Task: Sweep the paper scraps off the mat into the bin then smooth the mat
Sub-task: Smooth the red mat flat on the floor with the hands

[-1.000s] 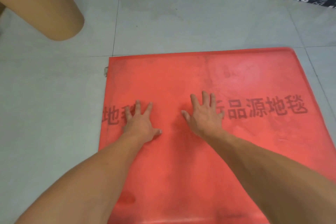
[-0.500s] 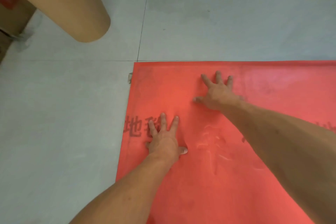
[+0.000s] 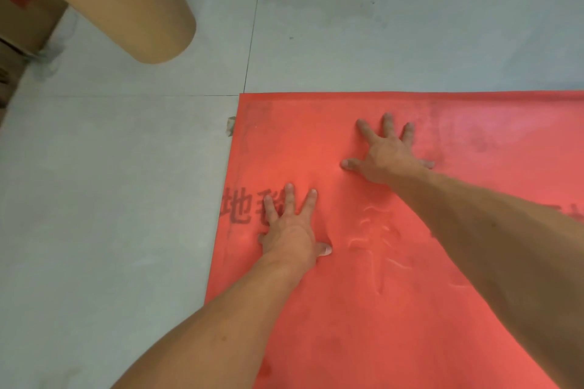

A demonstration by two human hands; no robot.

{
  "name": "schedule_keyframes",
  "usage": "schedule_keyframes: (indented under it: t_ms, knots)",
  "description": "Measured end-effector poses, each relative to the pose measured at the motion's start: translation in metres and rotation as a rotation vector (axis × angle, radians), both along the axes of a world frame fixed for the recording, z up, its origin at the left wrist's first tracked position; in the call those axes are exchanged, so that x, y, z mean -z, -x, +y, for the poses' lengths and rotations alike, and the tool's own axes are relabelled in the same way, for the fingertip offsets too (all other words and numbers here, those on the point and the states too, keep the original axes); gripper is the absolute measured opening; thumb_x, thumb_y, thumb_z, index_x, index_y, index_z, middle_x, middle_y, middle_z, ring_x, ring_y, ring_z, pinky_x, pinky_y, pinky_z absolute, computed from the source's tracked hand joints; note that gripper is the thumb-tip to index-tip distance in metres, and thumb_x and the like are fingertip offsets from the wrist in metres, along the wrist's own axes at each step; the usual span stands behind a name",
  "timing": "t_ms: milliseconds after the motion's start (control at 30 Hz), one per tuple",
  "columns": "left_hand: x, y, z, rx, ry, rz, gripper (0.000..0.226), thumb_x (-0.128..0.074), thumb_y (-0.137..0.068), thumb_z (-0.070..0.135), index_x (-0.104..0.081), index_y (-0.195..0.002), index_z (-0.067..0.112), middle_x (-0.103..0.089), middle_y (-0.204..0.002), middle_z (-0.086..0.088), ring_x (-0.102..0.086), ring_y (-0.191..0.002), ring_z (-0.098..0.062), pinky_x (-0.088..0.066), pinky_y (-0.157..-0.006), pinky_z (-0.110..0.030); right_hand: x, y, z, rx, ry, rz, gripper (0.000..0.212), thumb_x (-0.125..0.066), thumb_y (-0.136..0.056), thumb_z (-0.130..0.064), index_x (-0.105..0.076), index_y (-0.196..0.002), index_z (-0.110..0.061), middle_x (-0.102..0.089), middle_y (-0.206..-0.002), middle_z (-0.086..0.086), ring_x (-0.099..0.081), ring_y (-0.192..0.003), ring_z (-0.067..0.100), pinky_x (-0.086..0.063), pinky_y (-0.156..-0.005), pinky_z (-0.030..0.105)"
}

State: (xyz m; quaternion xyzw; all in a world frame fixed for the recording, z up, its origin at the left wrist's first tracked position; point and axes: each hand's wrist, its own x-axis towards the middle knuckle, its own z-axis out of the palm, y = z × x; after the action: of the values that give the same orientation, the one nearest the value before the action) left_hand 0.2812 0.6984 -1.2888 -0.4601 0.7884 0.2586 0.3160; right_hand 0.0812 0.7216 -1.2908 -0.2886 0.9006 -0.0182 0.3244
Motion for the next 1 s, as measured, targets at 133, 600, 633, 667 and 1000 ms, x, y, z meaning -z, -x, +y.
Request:
schedule_keyframes:
  t_ms: [133, 600, 633, 667, 1000]
  knots:
    - [0.0, 0.003, 0.0, -0.001, -0.005, -0.021, 0.113, -0.075, -0.072, 0.05, 0.013, -0.142, 0.054, 0.032, -0.153, 0.014, 0.026, -0.141, -0.034, -0.028, -0.108, -0.061, 0.0, 0.0, -0.001, -0.009, -0.014, 0.0, 0.092, -0.064, -0.079, -0.063, -0.002, -0.147, -0.056, 0.02, -0.159, -0.013, 0.021, -0.145, 0.032, -0.017, -0.089, 0.086]
    - [-0.004, 0.112, -0.107, 0.193, 0.211, 0.429, 0.067, -0.036, -0.095, 0.051, -0.013, -0.152, 0.025, -0.012, -0.16, -0.006, -0.007, -0.147, -0.028, -0.011, -0.119, -0.044, 0.005, -0.002, -0.002, -0.003, 0.0, 0.013, 0.091, -0.063, -0.079, -0.065, -0.002, -0.145, -0.057, 0.019, -0.159, -0.013, 0.021, -0.145, 0.031, -0.015, -0.088, 0.086]
    - [-0.001, 0.123, -0.107, 0.219, 0.185, 0.402, 0.069, -0.032, -0.095, 0.055, -0.008, -0.153, 0.027, -0.004, -0.161, -0.003, 0.002, -0.148, -0.025, -0.006, -0.119, -0.045, 0.006, -0.001, -0.002, -0.004, -0.002, 0.011, 0.091, -0.063, -0.079, -0.065, -0.001, -0.145, -0.057, 0.019, -0.159, -0.013, 0.022, -0.145, 0.031, -0.015, -0.088, 0.087]
    - [0.001, 0.134, -0.105, 0.239, 0.163, 0.39, 0.069, -0.029, -0.095, 0.058, -0.005, -0.153, 0.028, 0.001, -0.161, 0.0, 0.008, -0.148, -0.023, -0.003, -0.119, -0.047, 0.007, -0.001, -0.002, -0.006, 0.0, 0.005, 0.092, -0.063, -0.079, -0.064, 0.0, -0.145, -0.057, 0.02, -0.159, -0.013, 0.022, -0.145, 0.031, -0.015, -0.088, 0.087]
    - [0.033, 0.119, -0.132, 0.336, 0.298, 0.325, 0.068, -0.018, -0.092, 0.066, 0.002, -0.151, 0.038, 0.011, -0.16, 0.012, 0.014, -0.147, -0.018, -0.001, -0.115, -0.057, 0.014, 0.002, -0.008, 0.001, -0.064, -0.015, 0.092, -0.06, -0.079, -0.067, 0.006, -0.143, -0.06, 0.027, -0.157, -0.013, 0.027, -0.143, 0.032, -0.015, -0.089, 0.086]
